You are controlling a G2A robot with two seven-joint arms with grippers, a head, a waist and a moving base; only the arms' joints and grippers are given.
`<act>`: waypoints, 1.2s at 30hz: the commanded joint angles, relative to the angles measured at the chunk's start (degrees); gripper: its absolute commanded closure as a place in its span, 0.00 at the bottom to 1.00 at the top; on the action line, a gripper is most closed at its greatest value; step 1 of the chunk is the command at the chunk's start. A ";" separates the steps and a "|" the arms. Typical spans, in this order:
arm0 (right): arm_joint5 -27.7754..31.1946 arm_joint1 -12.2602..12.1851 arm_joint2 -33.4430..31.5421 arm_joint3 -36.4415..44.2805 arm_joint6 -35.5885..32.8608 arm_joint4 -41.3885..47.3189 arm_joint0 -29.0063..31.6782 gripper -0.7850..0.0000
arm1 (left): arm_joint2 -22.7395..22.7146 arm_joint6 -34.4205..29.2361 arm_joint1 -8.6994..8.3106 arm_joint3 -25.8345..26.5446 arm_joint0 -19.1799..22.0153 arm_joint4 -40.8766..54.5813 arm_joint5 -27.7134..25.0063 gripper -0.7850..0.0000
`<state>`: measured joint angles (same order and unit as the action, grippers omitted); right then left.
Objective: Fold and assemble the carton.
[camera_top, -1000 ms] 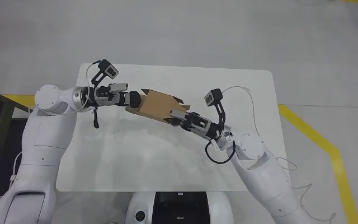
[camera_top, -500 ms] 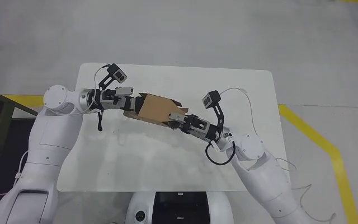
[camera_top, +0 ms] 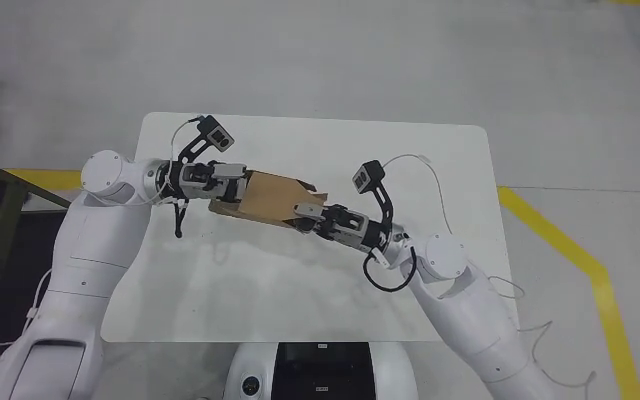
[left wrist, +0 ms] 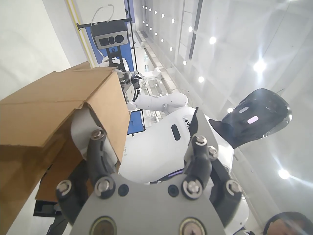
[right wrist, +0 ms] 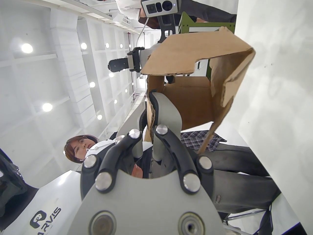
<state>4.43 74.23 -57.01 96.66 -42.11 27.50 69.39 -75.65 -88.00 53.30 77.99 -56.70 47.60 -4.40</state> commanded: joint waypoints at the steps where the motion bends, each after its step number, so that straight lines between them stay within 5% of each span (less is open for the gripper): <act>1: -0.10 0.04 0.04 -0.06 0.04 0.23 -0.24 1.00 | 0.20 0.00 -0.09 -0.12 0.10 0.15 -0.12 0.44; 4: -0.20 0.09 -0.05 -0.20 0.01 0.79 -0.50 1.00 | 0.46 0.00 -0.27 -0.64 0.30 0.26 -0.29 0.56; 17: -1.10 0.13 -0.18 -0.41 -0.95 1.32 -1.42 1.00 | 2.34 0.00 -1.21 -1.51 1.27 -2.79 -0.75 0.66; 25: -1.28 0.21 -0.16 -0.85 -1.08 1.51 -2.05 1.00 | 3.27 0.00 -1.58 -1.54 1.78 -2.69 -0.93 0.98; 30: -1.22 0.28 -0.17 -1.58 -1.08 1.90 -2.38 0.99 | 3.82 0.00 -1.77 -1.75 2.11 -1.91 -0.66 1.00; 35: -1.31 0.45 0.22 -2.16 -0.85 2.09 -3.05 0.30 | 3.96 0.00 -1.96 -2.17 2.54 -0.97 -0.70 1.00; 36: -1.34 0.50 0.29 -2.28 -0.79 2.15 -3.24 0.05 | 3.94 0.00 -1.99 -2.35 2.61 -0.81 -0.74 1.00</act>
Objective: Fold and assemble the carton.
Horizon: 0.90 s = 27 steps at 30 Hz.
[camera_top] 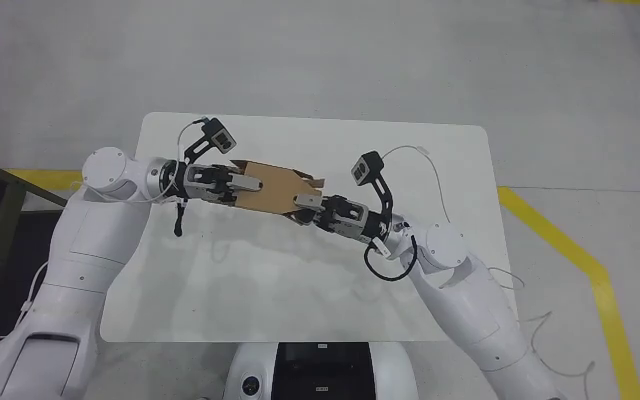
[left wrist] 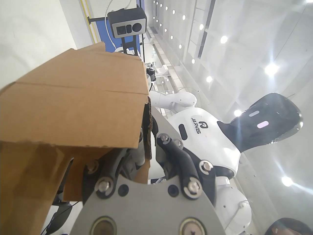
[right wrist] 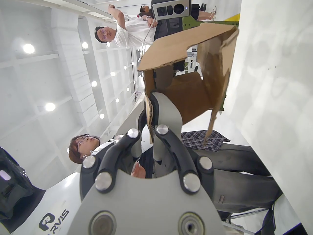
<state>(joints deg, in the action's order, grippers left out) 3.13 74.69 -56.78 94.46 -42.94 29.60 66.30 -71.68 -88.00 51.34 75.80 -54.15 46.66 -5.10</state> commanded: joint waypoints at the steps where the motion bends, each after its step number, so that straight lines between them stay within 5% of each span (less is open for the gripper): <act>1: -0.10 0.08 0.12 -0.19 0.12 0.12 -0.38 0.00 | -0.09 0.00 -0.07 -0.42 0.15 0.12 -0.09 1.00; 27: -1.68 -0.70 -3.44 3.42 0.63 -6.99 -1.58 0.00 | -4.38 5.13 -0.72 -2.57 -0.48 -3.36 -0.51 1.00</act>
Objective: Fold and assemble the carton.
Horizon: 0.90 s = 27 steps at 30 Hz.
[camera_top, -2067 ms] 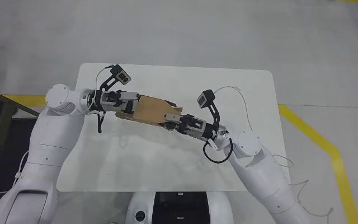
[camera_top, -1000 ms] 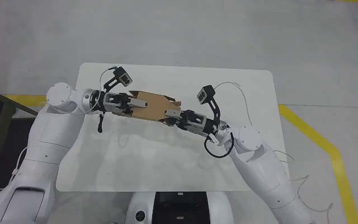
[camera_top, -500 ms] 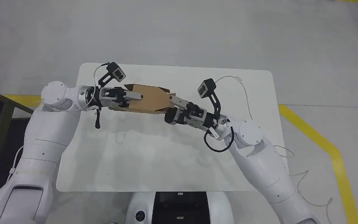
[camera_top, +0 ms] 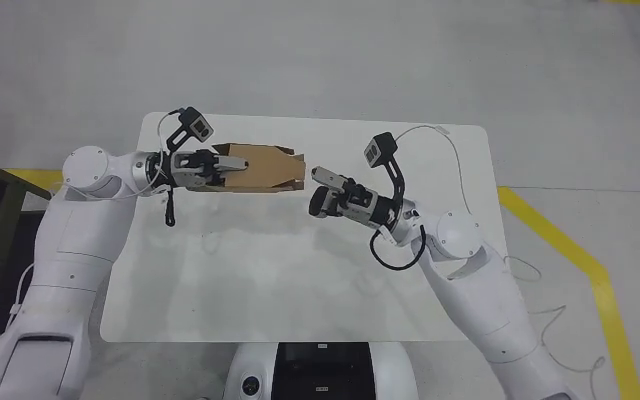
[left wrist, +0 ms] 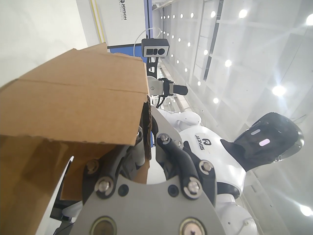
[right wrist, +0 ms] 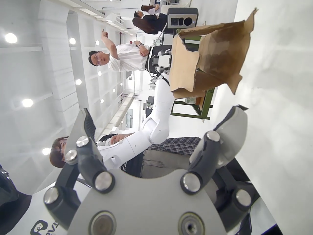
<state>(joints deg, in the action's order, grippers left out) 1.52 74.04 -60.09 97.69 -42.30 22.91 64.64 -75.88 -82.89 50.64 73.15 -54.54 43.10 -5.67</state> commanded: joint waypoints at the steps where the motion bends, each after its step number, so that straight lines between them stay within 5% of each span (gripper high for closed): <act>1: -0.20 -0.10 -0.22 0.44 -0.06 -0.55 0.23 0.00 | -0.37 0.04 -0.04 0.21 -0.21 0.42 0.14 1.00; 27: -0.15 -0.23 -0.70 1.69 1.51 -1.12 1.19 0.00 | -1.17 3.15 -0.06 1.34 -1.51 0.74 0.42 1.00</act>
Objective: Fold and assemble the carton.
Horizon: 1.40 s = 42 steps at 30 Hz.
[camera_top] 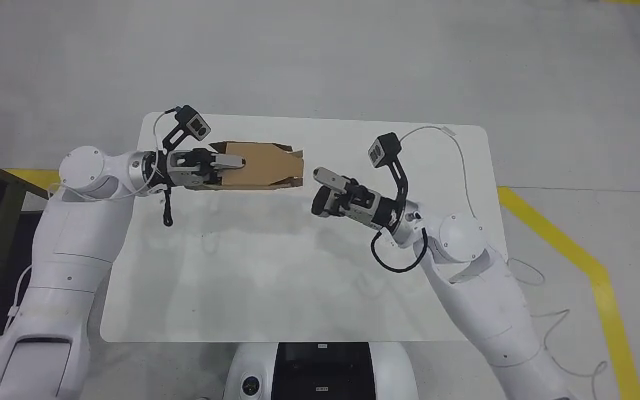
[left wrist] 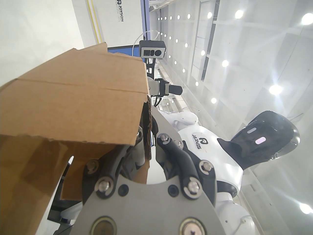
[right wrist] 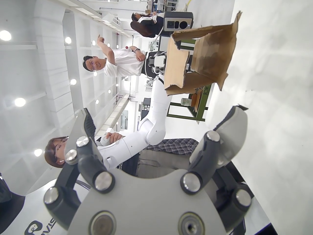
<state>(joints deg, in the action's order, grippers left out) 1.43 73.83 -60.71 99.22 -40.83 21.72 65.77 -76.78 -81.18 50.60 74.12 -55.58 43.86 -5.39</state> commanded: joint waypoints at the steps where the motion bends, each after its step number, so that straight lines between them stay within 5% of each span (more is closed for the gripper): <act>1: -0.16 -0.04 -0.13 0.36 0.06 0.09 0.12 0.00 | -0.50 1.85 -0.05 0.55 -0.70 -0.04 0.20 1.00; 23: 5.68 1.06 2.15 -2.41 4.95 3.96 -0.08 0.00 | 4.60 -4.54 1.07 -1.96 2.56 -0.05 2.86 1.00; 42: 8.41 2.18 3.59 -3.82 1.12 11.19 -2.85 0.00 | 9.18 -4.78 2.19 -4.73 6.70 -4.96 1.61 1.00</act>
<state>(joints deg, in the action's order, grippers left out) 9.67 75.95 -57.33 95.32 -39.55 32.84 62.97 -67.84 -86.14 52.74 69.33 -48.97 39.34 -3.58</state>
